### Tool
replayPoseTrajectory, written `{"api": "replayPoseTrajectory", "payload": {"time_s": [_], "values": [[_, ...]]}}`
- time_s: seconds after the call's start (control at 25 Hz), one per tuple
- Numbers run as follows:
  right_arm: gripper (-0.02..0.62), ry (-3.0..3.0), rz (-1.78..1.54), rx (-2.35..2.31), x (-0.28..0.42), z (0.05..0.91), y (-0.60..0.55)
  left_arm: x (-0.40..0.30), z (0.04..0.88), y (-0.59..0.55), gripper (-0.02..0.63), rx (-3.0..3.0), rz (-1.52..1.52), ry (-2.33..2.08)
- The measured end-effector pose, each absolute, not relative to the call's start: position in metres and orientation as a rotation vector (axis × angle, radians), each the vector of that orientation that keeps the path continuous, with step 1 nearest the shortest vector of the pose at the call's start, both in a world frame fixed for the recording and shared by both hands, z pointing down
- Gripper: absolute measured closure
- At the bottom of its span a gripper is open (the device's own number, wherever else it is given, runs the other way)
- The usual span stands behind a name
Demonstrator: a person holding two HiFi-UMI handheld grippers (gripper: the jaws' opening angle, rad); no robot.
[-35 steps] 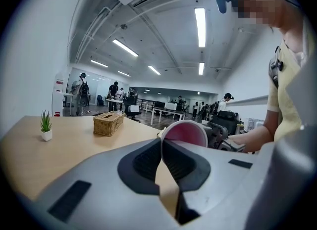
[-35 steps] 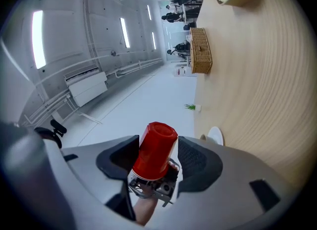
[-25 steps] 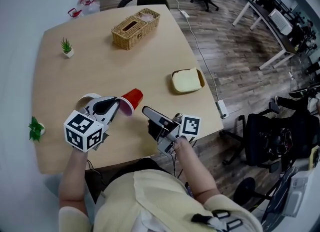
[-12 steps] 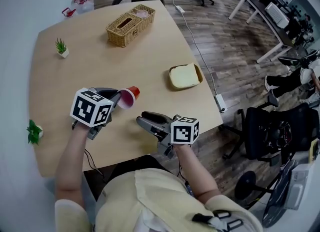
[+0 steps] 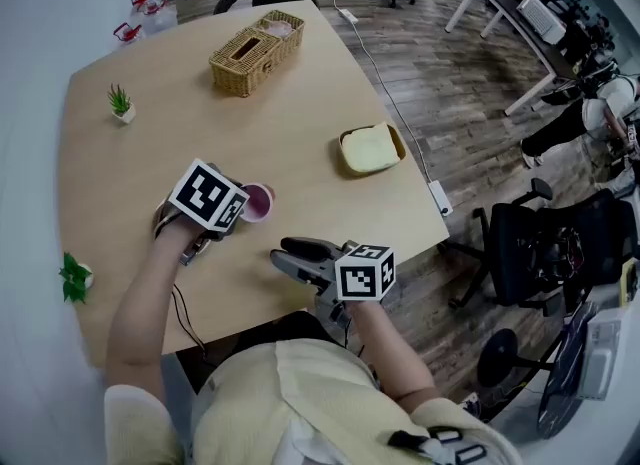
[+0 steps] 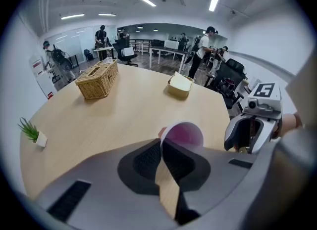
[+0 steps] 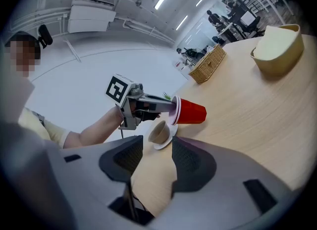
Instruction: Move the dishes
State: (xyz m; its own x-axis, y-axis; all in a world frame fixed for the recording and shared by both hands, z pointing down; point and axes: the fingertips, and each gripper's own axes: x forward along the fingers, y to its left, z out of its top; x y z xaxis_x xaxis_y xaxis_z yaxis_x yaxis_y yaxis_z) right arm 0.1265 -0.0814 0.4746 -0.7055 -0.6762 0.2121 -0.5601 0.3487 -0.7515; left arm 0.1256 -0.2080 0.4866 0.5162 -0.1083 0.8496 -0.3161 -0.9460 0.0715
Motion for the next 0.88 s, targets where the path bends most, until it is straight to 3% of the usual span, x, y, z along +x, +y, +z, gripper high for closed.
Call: {"api": "replayPoseTrajectory", "payload": {"time_s": [0.88], "values": [[0.407,2.422,-1.323,-1.285,0.132,0.490,-0.055,0.159,0.517,-0.207,0.578,2.341,1.626,-0.098]]}}
